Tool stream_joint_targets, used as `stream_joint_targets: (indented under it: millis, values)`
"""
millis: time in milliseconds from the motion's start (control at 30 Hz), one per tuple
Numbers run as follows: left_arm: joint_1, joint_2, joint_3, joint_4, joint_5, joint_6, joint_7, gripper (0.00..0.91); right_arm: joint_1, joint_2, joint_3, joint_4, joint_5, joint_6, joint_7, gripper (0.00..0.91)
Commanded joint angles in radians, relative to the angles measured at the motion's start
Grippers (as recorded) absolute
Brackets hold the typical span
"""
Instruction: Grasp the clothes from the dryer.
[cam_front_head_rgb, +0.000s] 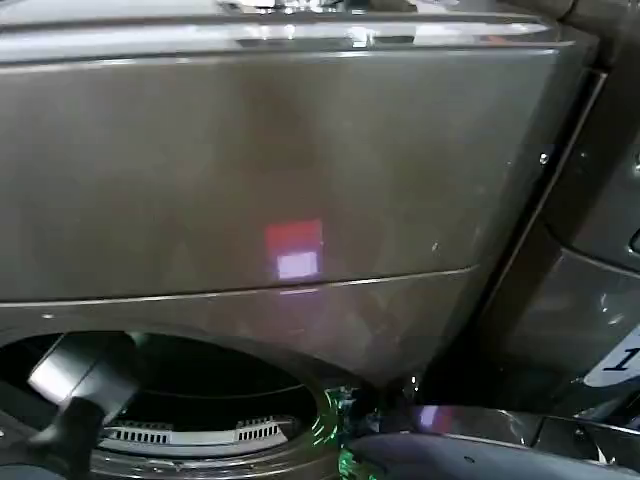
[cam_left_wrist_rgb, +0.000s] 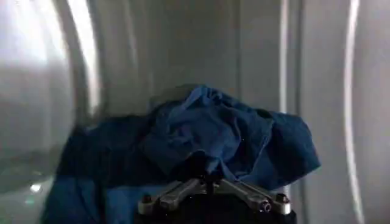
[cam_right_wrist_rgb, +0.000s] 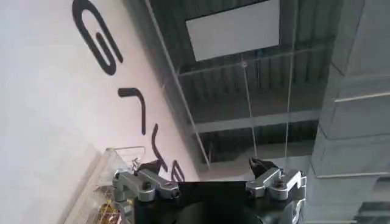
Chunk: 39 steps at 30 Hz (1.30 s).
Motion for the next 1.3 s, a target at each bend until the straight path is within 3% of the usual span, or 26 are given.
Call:
stream_joint_targets:
  millis: [33, 300, 833, 1300]
  values:
    - [0.123, 0.012, -0.16, -0.159, -0.224, 0.014, -0.334, 0.0, 0.002, -0.006, -0.003, 0.0, 0.0, 0.0, 0.001, 0.907]
    - [0.201, 0.002, -0.236, -0.268, -0.371, -0.038, -0.58, 0.0, 0.011, -0.006, -0.01, 0.002, -0.001, -0.007, 0.012, 0.907]
    - [0.315, -0.068, -0.325, -0.416, -0.353, -0.174, -1.035, 0.0, 0.014, -0.002, -0.015, -0.014, -0.069, -0.008, 0.009, 0.907]
    - [0.375, -0.078, -0.383, -0.477, -0.286, -0.227, -1.115, 0.0, 0.019, 0.001, -0.021, -0.011, -0.063, -0.007, 0.019, 0.907]
